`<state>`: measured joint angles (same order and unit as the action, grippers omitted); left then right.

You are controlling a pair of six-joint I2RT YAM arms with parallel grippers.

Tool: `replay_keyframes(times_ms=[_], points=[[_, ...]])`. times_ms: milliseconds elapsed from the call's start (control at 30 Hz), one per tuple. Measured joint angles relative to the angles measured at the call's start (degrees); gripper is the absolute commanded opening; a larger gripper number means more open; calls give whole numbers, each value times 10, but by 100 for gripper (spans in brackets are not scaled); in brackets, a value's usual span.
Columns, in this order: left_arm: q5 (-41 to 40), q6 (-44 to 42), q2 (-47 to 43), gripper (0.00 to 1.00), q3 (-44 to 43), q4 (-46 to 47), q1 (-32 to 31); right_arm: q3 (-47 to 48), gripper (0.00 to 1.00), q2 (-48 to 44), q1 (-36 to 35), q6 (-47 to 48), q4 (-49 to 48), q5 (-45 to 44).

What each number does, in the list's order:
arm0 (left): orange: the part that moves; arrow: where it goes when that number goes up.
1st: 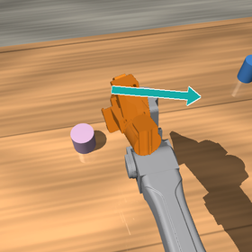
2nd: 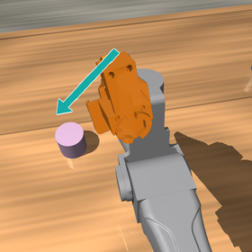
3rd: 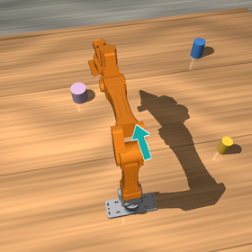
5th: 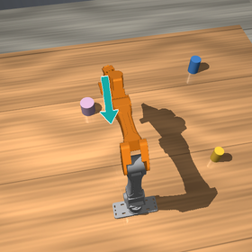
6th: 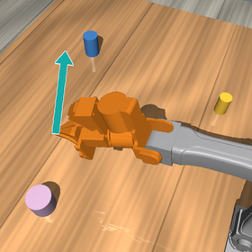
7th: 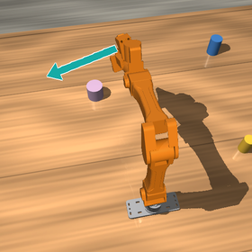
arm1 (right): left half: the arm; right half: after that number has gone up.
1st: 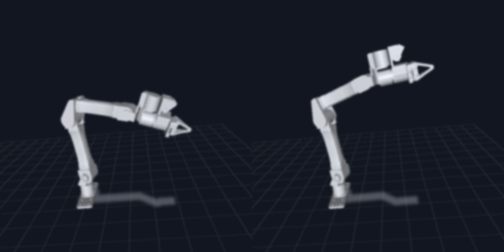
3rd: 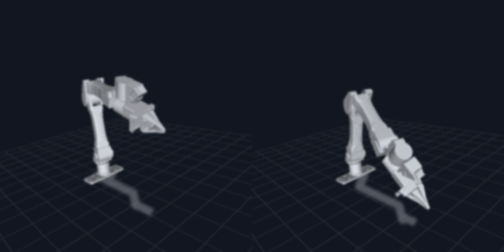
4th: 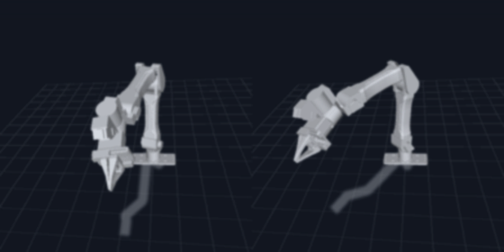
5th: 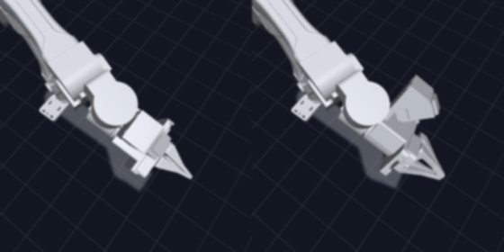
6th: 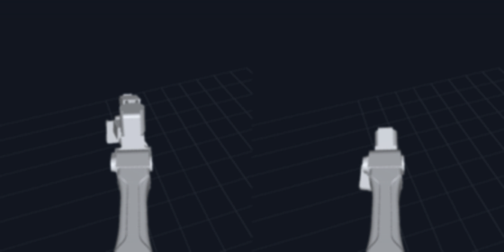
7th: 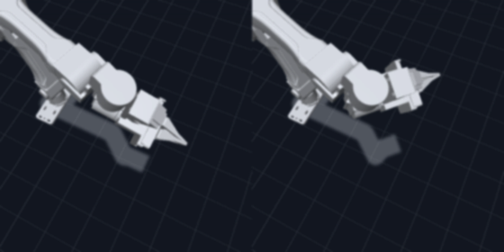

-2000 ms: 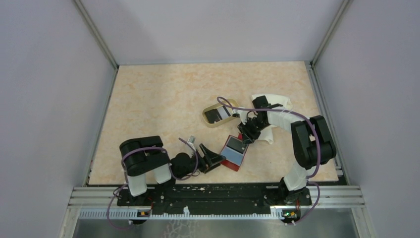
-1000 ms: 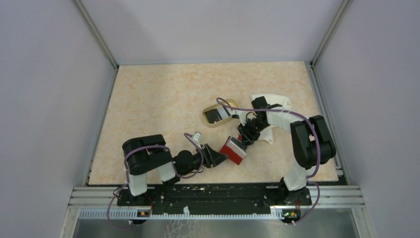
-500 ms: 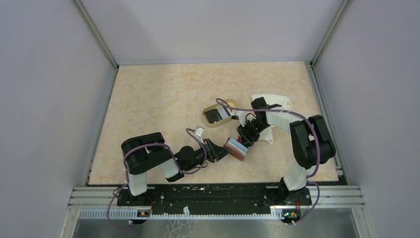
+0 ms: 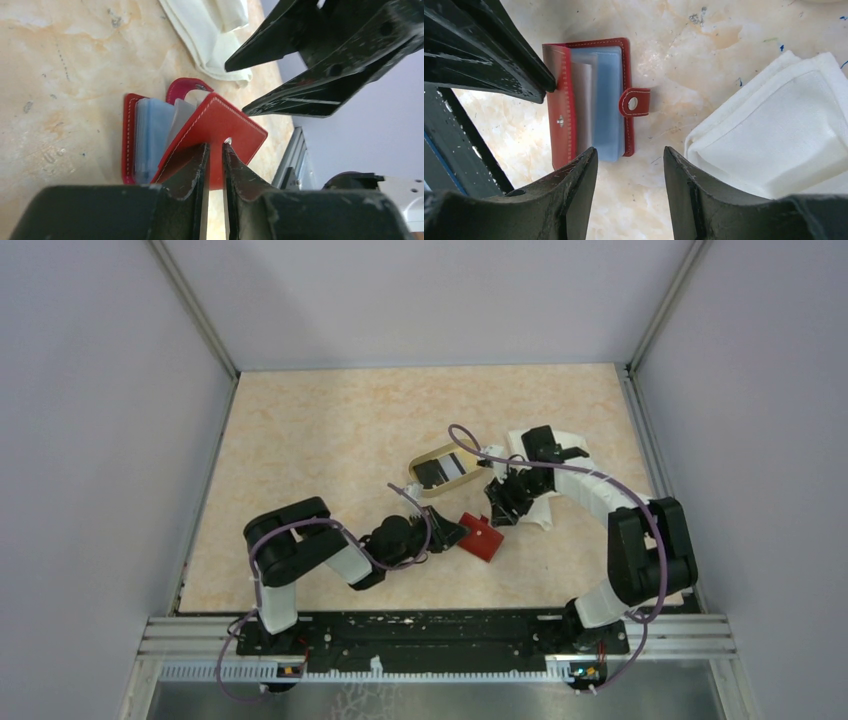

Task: Put the credit cards into the card holder
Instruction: Close the card holder at the center of the board.

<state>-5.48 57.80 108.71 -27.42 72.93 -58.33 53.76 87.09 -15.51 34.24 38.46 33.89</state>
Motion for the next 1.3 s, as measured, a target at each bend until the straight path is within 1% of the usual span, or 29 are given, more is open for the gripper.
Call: replay_keyframes(times_ms=[133, 233, 367, 700, 800, 967, 1133, 1300], points=[[0, -11, 0, 16, -10, -40, 0, 12, 50, 2, 0, 4, 0, -1], [2, -13, 2, 8, -15, -54, 3, 29, 50, 10, 0, 17, 0, 0], [10, -14, 19, 0, -29, -68, 10, 34, 50, 12, 0, 31, -4, -2], [16, -4, 26, 0, -59, -124, 15, 37, 49, 16, -11, 59, -14, 9], [17, -4, 25, 0, -61, -130, 15, 32, 46, 16, -33, 67, -30, 8], [16, -4, 25, 0, -62, -131, 15, 21, 38, 16, -73, 66, -48, -14], [16, 0, 25, 0, -62, -131, 15, 21, 31, 16, -80, 58, -62, -41], [16, 2, 25, 0, -62, -131, 15, 21, 30, 16, -84, 52, -61, -55]])
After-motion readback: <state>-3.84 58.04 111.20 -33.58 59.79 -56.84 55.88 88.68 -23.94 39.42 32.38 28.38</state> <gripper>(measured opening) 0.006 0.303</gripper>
